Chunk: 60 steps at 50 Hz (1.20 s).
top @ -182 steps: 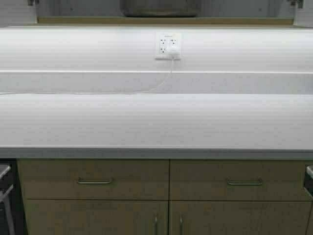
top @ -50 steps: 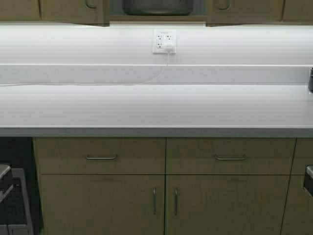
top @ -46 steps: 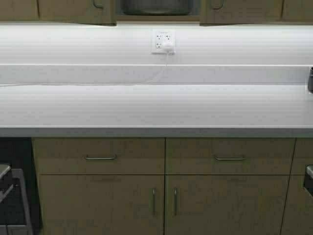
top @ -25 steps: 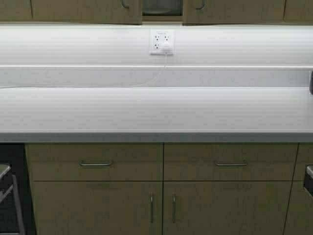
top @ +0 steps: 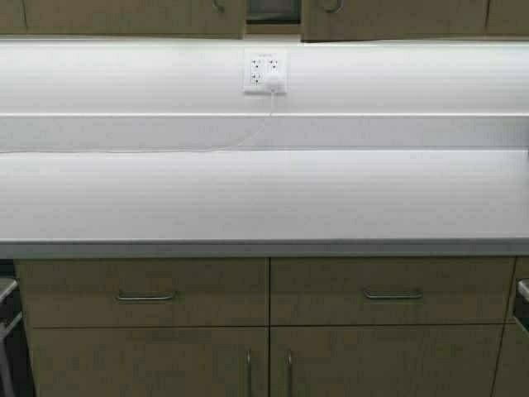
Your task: Open the cabinet, put the pot inside, then close it
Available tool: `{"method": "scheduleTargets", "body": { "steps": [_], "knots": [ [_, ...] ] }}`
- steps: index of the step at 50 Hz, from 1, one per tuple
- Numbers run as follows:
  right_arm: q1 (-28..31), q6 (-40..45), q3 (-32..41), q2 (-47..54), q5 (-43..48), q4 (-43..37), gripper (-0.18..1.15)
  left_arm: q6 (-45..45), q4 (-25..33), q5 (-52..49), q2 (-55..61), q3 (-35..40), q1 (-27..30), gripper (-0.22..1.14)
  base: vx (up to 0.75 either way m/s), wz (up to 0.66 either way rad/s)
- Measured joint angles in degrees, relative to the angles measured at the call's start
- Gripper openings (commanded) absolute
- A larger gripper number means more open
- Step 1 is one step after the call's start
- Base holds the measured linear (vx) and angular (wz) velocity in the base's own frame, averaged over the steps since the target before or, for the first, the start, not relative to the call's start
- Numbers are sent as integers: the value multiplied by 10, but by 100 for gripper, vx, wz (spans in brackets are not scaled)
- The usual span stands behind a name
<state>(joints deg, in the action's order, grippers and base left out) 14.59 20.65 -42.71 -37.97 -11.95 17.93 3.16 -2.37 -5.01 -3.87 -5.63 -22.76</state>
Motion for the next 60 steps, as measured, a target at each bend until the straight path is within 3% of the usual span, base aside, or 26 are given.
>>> {"method": "scheduleTargets", "body": {
  "steps": [19,42,49,60],
  "knots": [
    [25,-20,108,65,-15,-2,6,4,0,69,-121,-186,-1,3,14,10],
    [39,-17,338,307,-43,-7,6,16,3,77,-146,-202,-12,3,17,-3],
    [52,-10,310,287,-54,-7,6,29,5,77,-153,-207,-5,3,10,3],
    [54,-8,205,152,-54,-7,6,25,3,79,-154,-200,-11,3,10,1]
  ]
}}
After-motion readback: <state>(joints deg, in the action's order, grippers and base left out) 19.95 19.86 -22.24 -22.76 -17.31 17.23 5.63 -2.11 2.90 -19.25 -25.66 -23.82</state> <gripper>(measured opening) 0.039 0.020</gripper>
